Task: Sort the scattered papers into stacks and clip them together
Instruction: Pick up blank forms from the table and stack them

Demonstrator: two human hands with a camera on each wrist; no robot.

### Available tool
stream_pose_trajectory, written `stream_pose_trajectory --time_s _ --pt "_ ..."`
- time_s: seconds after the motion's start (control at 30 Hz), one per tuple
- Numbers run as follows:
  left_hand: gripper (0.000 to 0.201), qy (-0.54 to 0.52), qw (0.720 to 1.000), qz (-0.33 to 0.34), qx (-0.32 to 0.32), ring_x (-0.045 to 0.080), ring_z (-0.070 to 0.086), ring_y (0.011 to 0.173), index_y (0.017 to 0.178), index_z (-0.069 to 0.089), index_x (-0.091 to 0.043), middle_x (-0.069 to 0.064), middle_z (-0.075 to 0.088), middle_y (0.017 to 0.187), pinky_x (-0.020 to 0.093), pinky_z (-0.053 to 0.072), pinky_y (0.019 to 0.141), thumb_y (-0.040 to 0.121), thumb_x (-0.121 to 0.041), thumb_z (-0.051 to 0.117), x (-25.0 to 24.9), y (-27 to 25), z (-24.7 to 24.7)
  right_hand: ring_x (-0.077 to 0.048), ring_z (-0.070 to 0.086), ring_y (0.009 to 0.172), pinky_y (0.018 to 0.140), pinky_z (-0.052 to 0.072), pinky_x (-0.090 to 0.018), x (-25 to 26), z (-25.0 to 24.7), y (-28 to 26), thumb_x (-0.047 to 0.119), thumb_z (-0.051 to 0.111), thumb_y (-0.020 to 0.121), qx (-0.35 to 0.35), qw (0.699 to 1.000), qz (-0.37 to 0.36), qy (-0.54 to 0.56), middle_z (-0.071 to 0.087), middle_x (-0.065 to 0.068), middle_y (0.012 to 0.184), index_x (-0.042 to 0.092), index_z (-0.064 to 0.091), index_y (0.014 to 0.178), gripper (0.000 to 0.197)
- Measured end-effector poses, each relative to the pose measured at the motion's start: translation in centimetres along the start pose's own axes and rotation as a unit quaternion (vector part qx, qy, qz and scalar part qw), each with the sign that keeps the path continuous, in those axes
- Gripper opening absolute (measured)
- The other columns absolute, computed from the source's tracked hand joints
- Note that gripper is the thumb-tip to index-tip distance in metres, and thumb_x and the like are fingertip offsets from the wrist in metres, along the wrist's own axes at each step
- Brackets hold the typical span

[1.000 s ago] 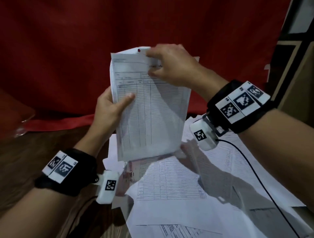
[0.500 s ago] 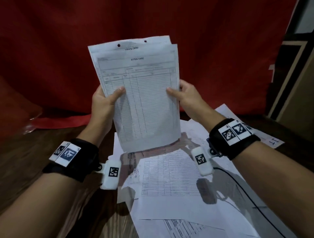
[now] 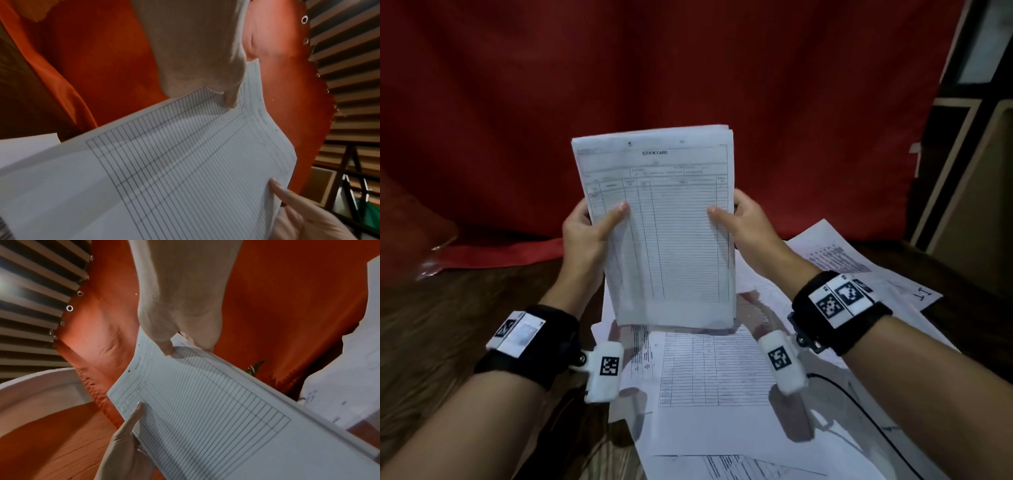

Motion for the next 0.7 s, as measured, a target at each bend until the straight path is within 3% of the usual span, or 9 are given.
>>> stream_pose_trajectory --time_s 0.07,0.17,0.23,0.3,0.37,0.43,0.53,0.63,0.7 --pt "0.037 -0.026 1.000 -0.004 0.010 0.033 0.074 0.118 0.134 0.063 -0.005 0.012 0.075 0.130 0.042 0.063 0.095 0.098 -0.008 0.073 0.5 0.6 -0.2 -0.017 0.071 0.108 0.094 0.058 -0.039 -0.2 0.0 -0.1 0.011 0.060 0.100 -0.002 1.000 -0.004 0.019 0.072 0.002 0.118 0.022 0.062 0.116 0.020" --pt "0.052 -0.024 0.983 -0.123 0.131 0.040 0.066 0.130 0.145 0.057 -0.002 0.018 0.069 0.141 0.051 0.055 0.108 0.096 -0.012 0.073 4.3 -0.2 1.2 -0.018 0.069 0.114 0.099 0.055 -0.042 -1.8 0.1 -0.4 0.014 0.060 0.101 0.017 1.000 0.011 0.015 0.071 -0.001 0.124 0.022 0.062 0.119 0.021" --pt "0.049 0.018 0.969 -0.177 0.173 0.039 0.067 0.130 0.140 0.063 -0.003 0.014 0.072 0.136 0.051 0.052 0.111 0.093 -0.010 0.076 6.0 -1.2 1.7 -0.019 0.068 0.116 0.099 0.054 -0.039 -2.7 0.2 -0.3 0.016 0.059 0.100 0.041 0.998 0.027 0.032 0.070 -0.001 0.126 0.020 0.062 0.122 0.022" --pt "0.038 0.048 0.978 -0.155 0.133 0.032 0.072 0.122 0.130 0.071 -0.004 0.009 0.078 0.127 0.049 0.053 0.111 0.092 -0.006 0.075 5.5 -0.6 1.1 -0.014 0.071 0.101 0.089 0.055 -0.031 -3.5 -0.6 0.3 0.018 0.058 0.096 0.034 0.996 0.061 0.050 0.075 0.003 0.109 0.021 0.065 0.108 0.014" --pt "0.027 0.058 0.989 -0.117 0.063 0.024 0.077 0.110 0.119 0.076 -0.007 0.004 0.081 0.117 0.047 0.055 0.109 0.092 -0.004 0.076 4.1 0.6 -0.7 -0.013 0.066 0.083 0.075 0.048 -0.030 -5.0 -2.6 0.6 0.020 0.053 0.089 0.006 0.992 0.126 -0.031 0.072 0.003 0.093 0.021 0.063 0.099 0.014" --pt "0.023 0.050 0.994 -0.092 0.012 0.019 0.078 0.104 0.115 0.077 -0.009 0.000 0.082 0.112 0.044 0.057 0.107 0.092 -0.004 0.077 2.8 1.8 -3.0 -0.019 0.059 0.076 0.066 0.043 -0.030 -7.1 -5.2 -0.1 0.016 0.048 0.092 0.031 0.944 0.185 -0.272 0.067 -0.008 0.094 0.009 0.061 0.102 0.018" --pt "0.025 0.031 0.996 -0.084 -0.025 0.021 0.078 0.109 0.116 0.075 -0.008 0.000 0.081 0.115 0.046 0.057 0.107 0.091 -0.008 0.079 1.5 3.1 -6.3 -0.018 0.056 0.059 0.054 0.043 -0.027 -11.9 -8.1 -2.5 0.023 0.051 0.098 0.132 0.791 0.263 -0.536 0.063 -0.011 0.077 0.000 0.055 0.076 0.032" --pt "0.035 0.036 0.996 -0.080 -0.031 0.024 0.076 0.115 0.125 0.073 -0.004 0.003 0.079 0.124 0.048 0.056 0.107 0.092 -0.012 0.080 0.3 3.6 -8.6 -0.017 0.057 0.062 0.057 0.044 -0.029 -14.7 -8.3 -4.4 0.058 0.067 0.088 0.175 0.752 0.330 -0.544 0.063 -0.001 0.075 0.008 0.060 0.083 0.050" --pt "0.042 0.040 0.995 -0.083 -0.029 0.026 0.075 0.117 0.132 0.070 -0.002 0.007 0.077 0.127 0.051 0.056 0.107 0.093 -0.014 0.080 -0.2 3.8 -9.3 -0.016 0.057 0.071 0.060 0.042 -0.029 -15.0 -7.6 -4.6 0.054 0.075 0.083 0.190 0.741 0.332 -0.551 0.064 -0.001 0.086 0.006 0.062 0.104 0.055"
Point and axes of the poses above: each hand's wrist, its own y-axis towards the middle knuckle, its own z-axis out of the palm, x = y × z, the point moved 9 cm from there along y, towards the middle knuckle
